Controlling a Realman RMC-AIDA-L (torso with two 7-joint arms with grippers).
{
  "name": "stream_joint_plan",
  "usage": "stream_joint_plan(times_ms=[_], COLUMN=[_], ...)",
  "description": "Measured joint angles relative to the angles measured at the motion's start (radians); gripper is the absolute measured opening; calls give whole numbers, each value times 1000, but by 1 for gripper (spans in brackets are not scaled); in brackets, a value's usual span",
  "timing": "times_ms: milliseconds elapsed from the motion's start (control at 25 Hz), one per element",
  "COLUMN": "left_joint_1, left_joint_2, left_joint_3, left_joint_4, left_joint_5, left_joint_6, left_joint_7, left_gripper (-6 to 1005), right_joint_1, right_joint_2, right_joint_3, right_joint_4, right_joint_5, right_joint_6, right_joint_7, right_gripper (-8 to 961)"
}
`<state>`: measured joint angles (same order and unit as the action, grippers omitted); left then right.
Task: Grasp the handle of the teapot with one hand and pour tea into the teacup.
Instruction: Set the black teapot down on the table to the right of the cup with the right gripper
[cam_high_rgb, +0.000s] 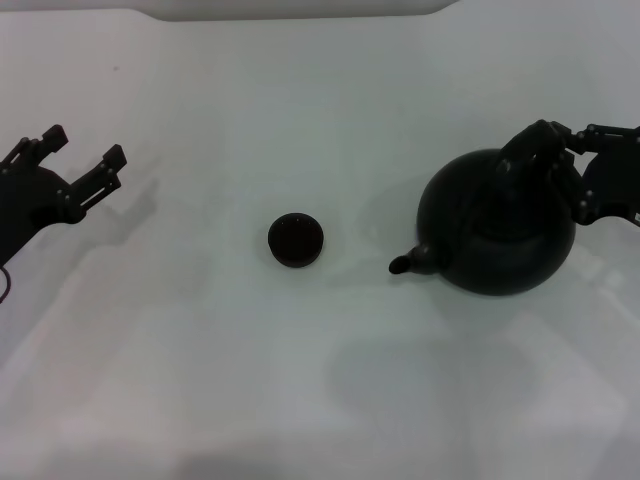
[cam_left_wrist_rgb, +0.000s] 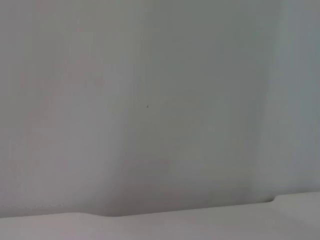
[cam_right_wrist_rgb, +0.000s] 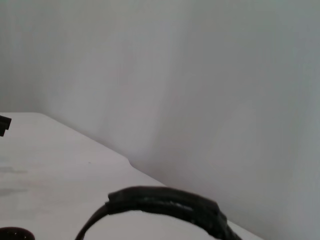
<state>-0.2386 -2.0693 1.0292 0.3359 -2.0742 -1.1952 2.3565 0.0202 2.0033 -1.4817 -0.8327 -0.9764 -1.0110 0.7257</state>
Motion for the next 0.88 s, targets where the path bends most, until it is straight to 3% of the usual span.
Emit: stream_joint_plan(times_ms=[280,600,880], left_joint_1=[-1,2,2], left_joint_2=[0,-1,-2], left_joint_3=[2,2,2], left_joint_4=[-2,0,1], left_joint_5=[0,0,0], left_joint_6=[-10,-14,-19], left_joint_7=[0,0,0], left_gripper=[861,862,862], right_joint_1=[4,21,21], right_joint_2=[4,1,-3], right_joint_3=[24,26,38], right_joint_4=[7,47,58], right_joint_5=[0,7,2], right_joint_6=[-9,-30,-87], right_joint_7=[2,5,40], right_gripper=[138,314,578])
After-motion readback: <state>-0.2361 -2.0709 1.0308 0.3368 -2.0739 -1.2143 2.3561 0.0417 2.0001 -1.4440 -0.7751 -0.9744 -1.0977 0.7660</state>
